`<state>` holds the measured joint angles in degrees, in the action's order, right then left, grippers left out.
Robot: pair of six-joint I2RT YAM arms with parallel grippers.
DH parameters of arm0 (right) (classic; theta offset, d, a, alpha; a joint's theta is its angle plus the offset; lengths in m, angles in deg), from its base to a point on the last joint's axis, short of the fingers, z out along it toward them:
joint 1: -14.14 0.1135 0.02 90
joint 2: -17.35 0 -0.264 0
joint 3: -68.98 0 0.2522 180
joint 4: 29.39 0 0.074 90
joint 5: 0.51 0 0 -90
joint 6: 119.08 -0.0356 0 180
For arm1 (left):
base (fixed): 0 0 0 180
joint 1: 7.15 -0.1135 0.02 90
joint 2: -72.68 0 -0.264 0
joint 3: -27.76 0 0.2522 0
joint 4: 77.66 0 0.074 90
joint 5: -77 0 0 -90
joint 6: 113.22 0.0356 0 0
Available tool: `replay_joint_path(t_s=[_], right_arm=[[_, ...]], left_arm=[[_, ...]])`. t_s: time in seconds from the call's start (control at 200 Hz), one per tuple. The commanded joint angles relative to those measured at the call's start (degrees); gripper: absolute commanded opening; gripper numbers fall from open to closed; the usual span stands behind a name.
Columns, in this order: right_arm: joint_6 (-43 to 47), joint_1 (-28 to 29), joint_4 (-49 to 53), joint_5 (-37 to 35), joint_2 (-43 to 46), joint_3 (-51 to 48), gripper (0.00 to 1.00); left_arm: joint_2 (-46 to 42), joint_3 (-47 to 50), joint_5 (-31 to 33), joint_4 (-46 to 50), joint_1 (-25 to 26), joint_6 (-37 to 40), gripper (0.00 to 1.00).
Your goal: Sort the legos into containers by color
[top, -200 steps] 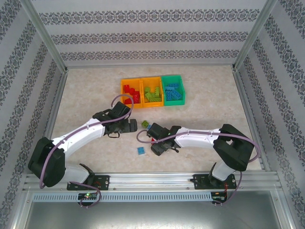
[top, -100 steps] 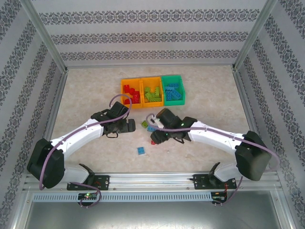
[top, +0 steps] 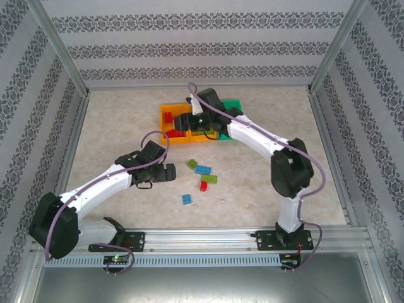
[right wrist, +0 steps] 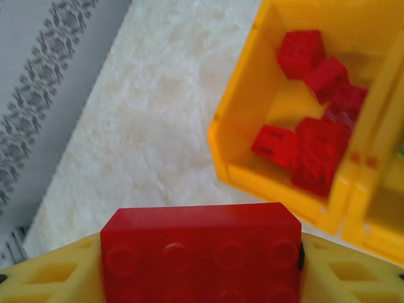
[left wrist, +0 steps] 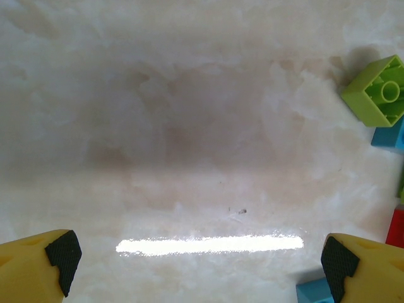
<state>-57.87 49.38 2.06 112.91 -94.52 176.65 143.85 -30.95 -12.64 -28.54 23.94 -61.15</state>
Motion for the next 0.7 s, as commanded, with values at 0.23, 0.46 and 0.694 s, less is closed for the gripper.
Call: replay_joint_path(t_s=[0.23,0.46,0.694], right_arm=[[-12.04,-2.35,-3.21,2.27,-15.51,15.79,0.50],[-14.56,-3.08,-2.30,-0.01,-21.74,22.54,0.60],[-14.00,-3.16,-1.70,-1.04,-22.65,24.94,0.84]], left_arm=[[-0.88,2.63,-2.25,-1.07,2.81,-3.64,1.00],[-2.44,2.82,-1.64,-0.43,3.75,-4.79,1.00],[-0.67,0.81,-1.98,2.70,6.37,-7.77,1.00]])
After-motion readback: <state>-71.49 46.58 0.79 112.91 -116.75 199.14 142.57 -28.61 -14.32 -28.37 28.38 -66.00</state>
